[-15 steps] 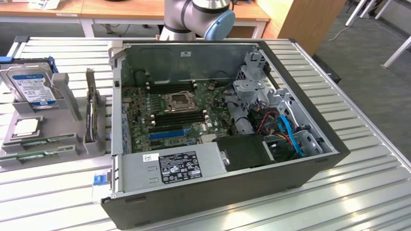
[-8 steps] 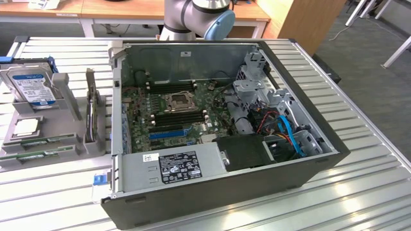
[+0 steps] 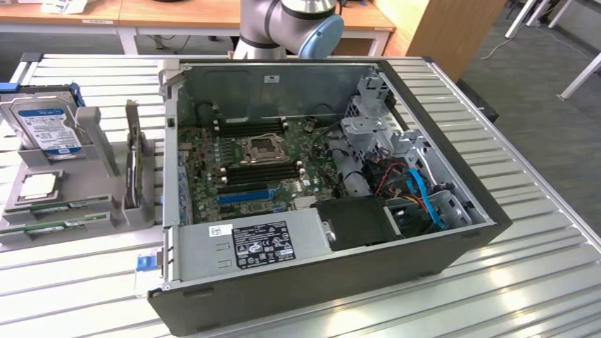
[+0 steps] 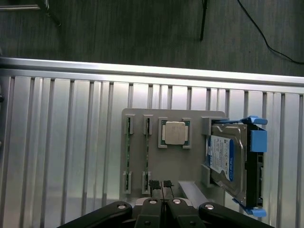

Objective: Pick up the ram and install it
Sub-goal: 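Pick up the ram and move it above insertion slot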

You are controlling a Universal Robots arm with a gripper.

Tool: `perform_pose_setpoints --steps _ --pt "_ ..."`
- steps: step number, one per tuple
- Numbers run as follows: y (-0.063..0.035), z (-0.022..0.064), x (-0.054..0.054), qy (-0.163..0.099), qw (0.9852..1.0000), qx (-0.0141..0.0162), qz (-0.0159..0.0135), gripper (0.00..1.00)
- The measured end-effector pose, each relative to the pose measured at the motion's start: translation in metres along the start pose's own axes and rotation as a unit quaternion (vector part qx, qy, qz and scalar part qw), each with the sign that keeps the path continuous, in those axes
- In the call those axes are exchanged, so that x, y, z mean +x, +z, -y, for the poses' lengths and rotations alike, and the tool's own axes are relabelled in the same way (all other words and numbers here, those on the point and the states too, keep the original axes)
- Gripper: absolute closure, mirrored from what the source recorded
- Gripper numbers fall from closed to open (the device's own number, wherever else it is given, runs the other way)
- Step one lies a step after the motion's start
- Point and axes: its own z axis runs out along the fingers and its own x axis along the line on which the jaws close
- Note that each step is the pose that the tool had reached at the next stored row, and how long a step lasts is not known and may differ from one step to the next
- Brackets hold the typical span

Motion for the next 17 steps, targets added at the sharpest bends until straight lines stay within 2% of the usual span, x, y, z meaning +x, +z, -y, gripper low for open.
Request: perform_pose_setpoints --steps 7,8,10,11,17 --pt "0.0000 0.0000 0.0000 0.000 1.0000 0.0000 0.0000 0.89" --pt "0.0000 0.0000 0.0000 0.000 1.0000 0.0000 0.0000 0.84" --pt "0.0000 0.0000 0.0000 0.000 1.0000 0.0000 0.0000 0.84" --pt "0.0000 0.0000 0.0000 0.000 1.0000 0.0000 0.0000 0.76" --pt "0.0000 0.0000 0.0000 0.000 1.0000 0.0000 0.0000 0.76"
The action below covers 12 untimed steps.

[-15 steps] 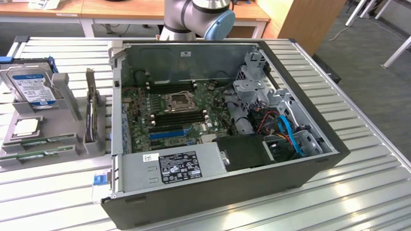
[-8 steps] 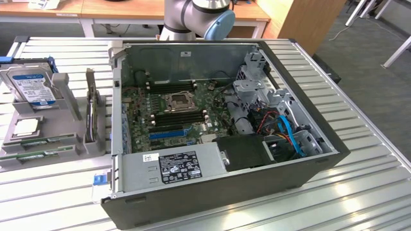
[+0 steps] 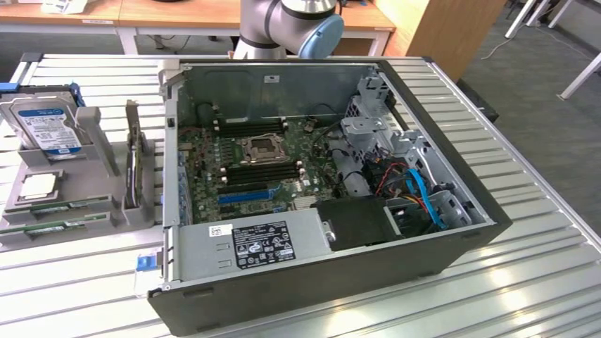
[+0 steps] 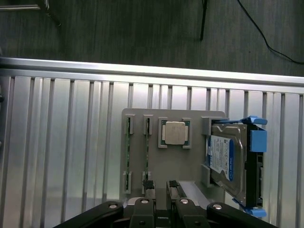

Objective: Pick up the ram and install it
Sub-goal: 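Pick up the ram and move it above insertion slot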

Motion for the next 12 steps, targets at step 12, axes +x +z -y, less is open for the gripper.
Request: perform_pose_setpoints --steps 12 --pt "-0.0001 -0.0003 0.0054 0.000 1.0000 0.0000 0.0000 0.76"
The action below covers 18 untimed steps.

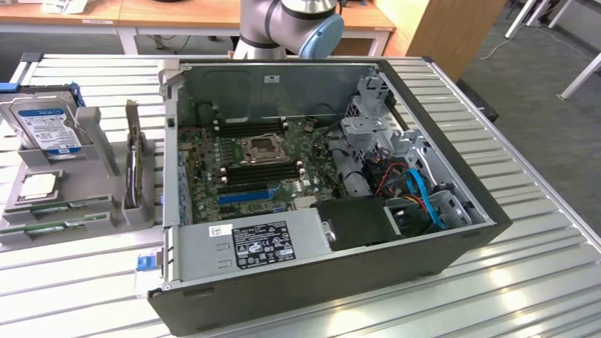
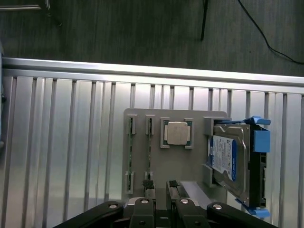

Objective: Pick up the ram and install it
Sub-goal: 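Pick up the ram and move it above insertion slot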

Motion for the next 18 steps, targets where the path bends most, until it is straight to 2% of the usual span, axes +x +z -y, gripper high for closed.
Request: perform_pose_setpoints --steps 6,7,18 --pt "-0.0002 -0.0004 0.006 0.000 1.0000 0.0000 0.0000 0.76" --pt "-0.0003 -0.0010 0.014 0.000 1.0000 0.0000 0.0000 0.76" --pt "0.0020 -0.0008 0.014 0.000 1.0000 0.0005 0.0000 0.76"
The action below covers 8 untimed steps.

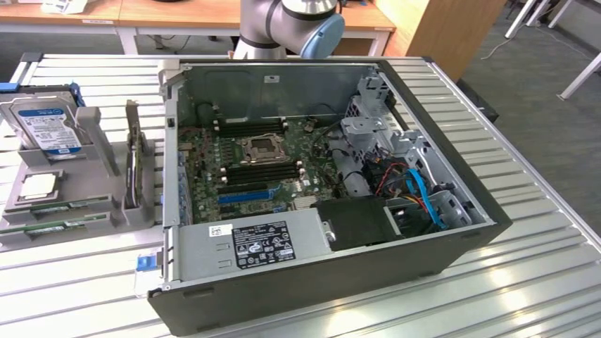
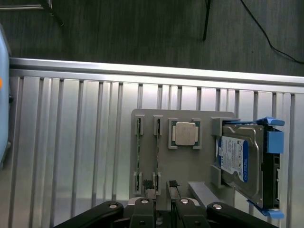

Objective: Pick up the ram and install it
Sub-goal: 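Pick up the ram and move it above insertion slot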

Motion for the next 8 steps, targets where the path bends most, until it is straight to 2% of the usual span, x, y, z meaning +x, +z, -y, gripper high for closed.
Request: perform_pose_setpoints --steps 8 --pt "0.0060 0.0002 0.0001 0.000 1.0000 0.0004 0.0000 0.76"
